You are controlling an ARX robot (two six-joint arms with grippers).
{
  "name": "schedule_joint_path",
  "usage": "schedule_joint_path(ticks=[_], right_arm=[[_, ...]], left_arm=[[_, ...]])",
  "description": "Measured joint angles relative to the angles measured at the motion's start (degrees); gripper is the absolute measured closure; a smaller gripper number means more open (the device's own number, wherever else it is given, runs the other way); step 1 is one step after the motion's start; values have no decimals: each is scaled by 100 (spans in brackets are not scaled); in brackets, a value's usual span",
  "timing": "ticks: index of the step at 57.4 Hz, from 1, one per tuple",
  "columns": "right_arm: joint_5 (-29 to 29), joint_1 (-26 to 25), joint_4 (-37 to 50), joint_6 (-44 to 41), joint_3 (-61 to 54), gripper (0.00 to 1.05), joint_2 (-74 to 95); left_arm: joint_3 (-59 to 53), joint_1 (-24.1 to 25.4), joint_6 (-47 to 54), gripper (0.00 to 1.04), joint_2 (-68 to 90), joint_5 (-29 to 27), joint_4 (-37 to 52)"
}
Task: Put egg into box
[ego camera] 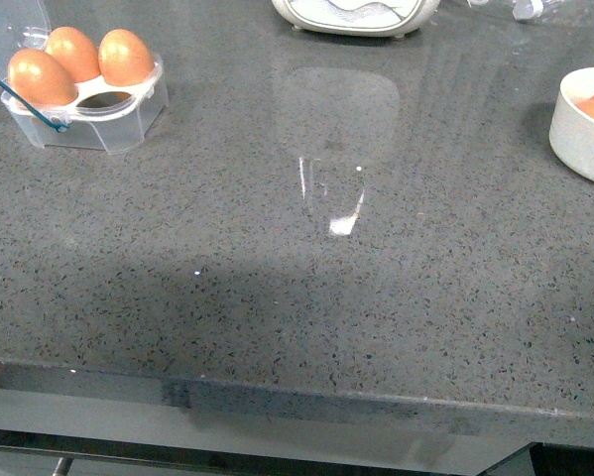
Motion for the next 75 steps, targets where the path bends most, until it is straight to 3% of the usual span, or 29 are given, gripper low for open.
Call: schedule_joint_path(ticks=[69,70,74,75], right_arm=[[11,2,-2,0,0,7,0],[238,76,-72,-35,15,7,48],[2441,905,-494,-175,374,7,741],[2736,1029,-437,-205,428,7,874]], left_arm=[[0,0,0,7,0,0,0],[0,0,0,7,0,0,0],[0,0,0,7,0,-17,0],[0,0,0,7,0,-7,0]])
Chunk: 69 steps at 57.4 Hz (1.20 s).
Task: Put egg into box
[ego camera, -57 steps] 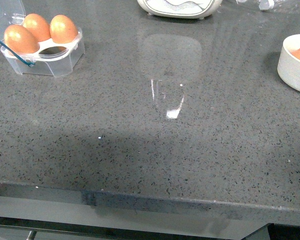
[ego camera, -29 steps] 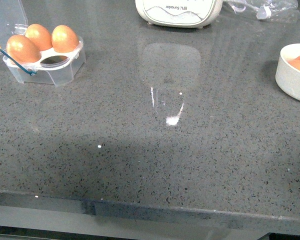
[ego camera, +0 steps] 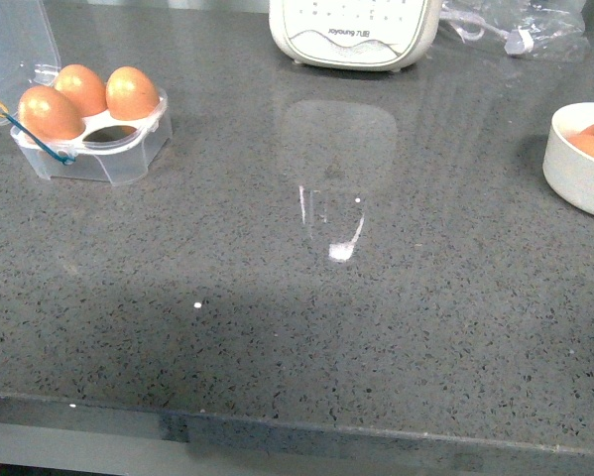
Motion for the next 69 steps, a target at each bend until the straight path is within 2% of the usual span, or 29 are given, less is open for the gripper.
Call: schedule_joint_path(ticks=[2,7,18,22,28,33,43,56,69], right_arm=[[374,188,249,-85,111,7,289],[295,170,925,-240,315,7,807],[-1029,-522,3112,-409,1141,7,3438],[-1366,-726,3401,-400,1506,7,4172],[-1947,-1014,3405,-295,2308,7,5495],[-2472,-1196,2833,87,3040,7,6537],[-2844,-1231,2498,304,3587,7,7243],[-3600,-1252,2131,433,3880,7,7661],[-3779,-1401,2081,573,3856,7,7958]], left_arm=[[0,0,0,7,0,11,0],[0,0,0,7,0,7,0],[0,0,0,7,-2,4,0],[0,0,0,7,-2,4,0],[0,0,0,7,-2,4,0],[0,0,0,7,-2,4,0],[0,0,0,7,-2,4,0],[0,0,0,7,-2,4,0],[0,0,0,7,-2,4,0]])
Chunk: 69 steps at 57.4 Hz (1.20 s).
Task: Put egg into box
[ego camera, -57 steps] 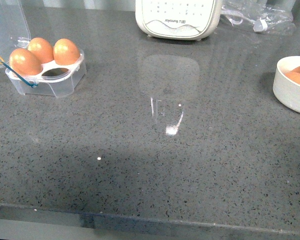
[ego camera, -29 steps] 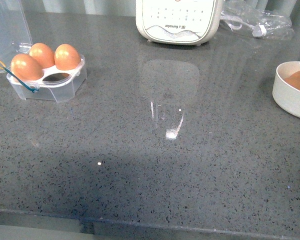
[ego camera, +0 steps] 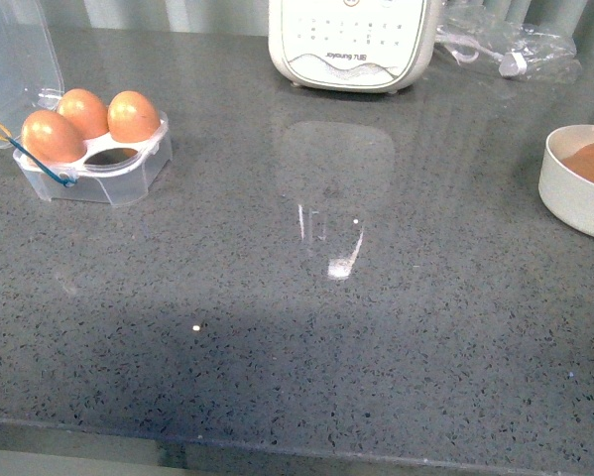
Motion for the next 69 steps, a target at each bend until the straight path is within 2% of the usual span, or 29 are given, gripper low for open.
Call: schedule_joint_path(ticks=[9,21,26,28,56,69], right_arm=[[-83,-35,94,26,-118,10,26],[-79,7,144,13,-157,40,31],[-81,48,160,7,-197,57,31],[-85,61,160,9,-201,59,28],[-26,271,101,-63,-286,62,-466],[70,686,96,-221,-140,62,-767]], left_arm=[[-2,0,0,7,0,0,0],[0,0,0,7,0,0,0],[0,0,0,7,0,0,0],[-2,0,0,7,0,0,0],[0,0,0,7,0,0,0],[0,0,0,7,0,0,0]])
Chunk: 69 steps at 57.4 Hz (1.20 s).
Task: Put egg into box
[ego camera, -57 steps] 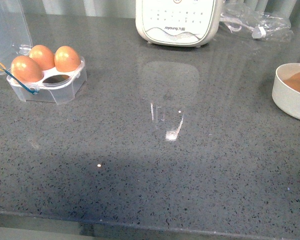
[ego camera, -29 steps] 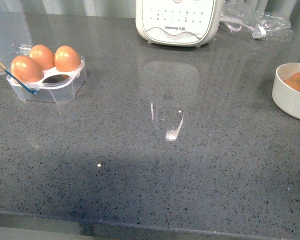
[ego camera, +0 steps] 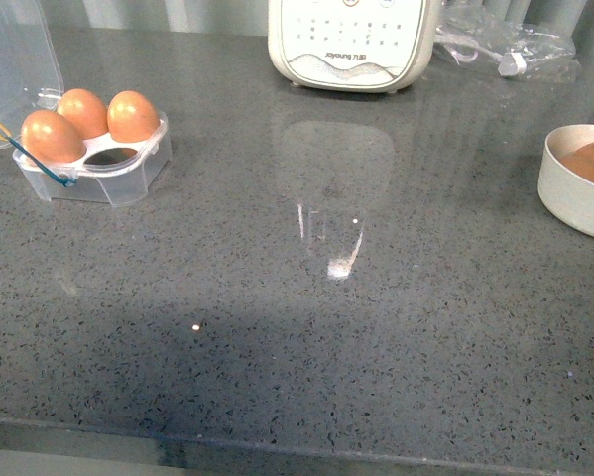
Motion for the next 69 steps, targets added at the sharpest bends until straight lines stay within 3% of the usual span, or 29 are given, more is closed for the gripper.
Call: schedule_joint_path(ticks=[21,34,69], right_arm=[[-780,1589,168,-133,997,62,595],[-1403,2267,131,-470,1239,62,1008],[-1585,2857,-304,-317,3283,63,2848]], left_arm=[[0,0,0,7,0,0,0],[0,0,0,7,0,0,0],[-2,0,0,7,0,0,0]])
